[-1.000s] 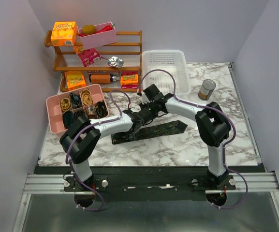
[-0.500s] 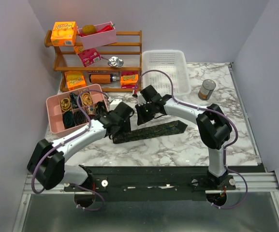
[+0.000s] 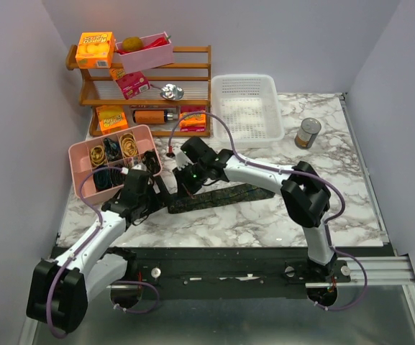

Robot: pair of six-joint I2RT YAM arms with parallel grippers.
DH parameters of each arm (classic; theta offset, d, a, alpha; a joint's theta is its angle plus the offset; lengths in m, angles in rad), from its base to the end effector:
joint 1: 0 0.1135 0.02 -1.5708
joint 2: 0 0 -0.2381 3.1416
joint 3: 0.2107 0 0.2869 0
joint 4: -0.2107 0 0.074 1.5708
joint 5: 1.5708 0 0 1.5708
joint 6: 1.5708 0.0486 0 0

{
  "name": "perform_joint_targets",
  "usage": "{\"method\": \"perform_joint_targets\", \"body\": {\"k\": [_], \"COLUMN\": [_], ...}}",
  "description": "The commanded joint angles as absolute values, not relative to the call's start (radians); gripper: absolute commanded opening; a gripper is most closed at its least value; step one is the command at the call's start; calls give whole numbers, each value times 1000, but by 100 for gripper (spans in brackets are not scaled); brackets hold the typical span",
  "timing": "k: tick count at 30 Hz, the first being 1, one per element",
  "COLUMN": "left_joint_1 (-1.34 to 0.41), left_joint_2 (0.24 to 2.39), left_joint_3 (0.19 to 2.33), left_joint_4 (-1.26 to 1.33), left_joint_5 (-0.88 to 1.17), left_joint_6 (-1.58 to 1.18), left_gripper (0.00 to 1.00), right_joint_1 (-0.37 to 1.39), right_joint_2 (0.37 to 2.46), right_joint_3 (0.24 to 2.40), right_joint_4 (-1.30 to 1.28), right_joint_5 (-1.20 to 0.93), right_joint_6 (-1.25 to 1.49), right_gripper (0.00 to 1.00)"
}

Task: Roll the ties
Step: Roll the tie at the center of the board.

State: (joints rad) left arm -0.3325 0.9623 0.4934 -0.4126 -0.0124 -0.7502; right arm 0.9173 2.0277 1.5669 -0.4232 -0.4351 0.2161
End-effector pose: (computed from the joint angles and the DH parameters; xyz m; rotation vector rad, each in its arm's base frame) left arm 0.2263 -0.0775 0.1410 -0.5254 2.4520 -0.4505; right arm 0.2743 0.3919 0.1649 -1.0922 2.3848 0.9896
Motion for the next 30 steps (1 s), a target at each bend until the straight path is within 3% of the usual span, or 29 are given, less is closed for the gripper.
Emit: {"method": "perform_joint_targets", "body": {"k": [1, 16, 26, 30], "left_joint_1": [-276, -253, -253, -252], "left_joint_2": [922, 969, 992, 1014], "left_joint_3": [413, 267, 212, 192], "left_joint_4": [-278, 29, 136, 196], "left_joint_5": [166, 262, 227, 241], "left_joint_6": [-767, -856, -871, -874], "left_gripper": [95, 88, 61, 56], "right_joint_1": [922, 920, 902, 897], "right_joint_2": [2105, 2171, 2195, 2200], "right_joint_3": [1612, 1614, 1618, 1624], "right_joint_4": [-422, -449, -466, -466], "right_joint_5": [-460, -344, -368, -382], "right_joint_6": [216, 199, 196, 195], "right_gripper": [1, 0, 1, 1]}}
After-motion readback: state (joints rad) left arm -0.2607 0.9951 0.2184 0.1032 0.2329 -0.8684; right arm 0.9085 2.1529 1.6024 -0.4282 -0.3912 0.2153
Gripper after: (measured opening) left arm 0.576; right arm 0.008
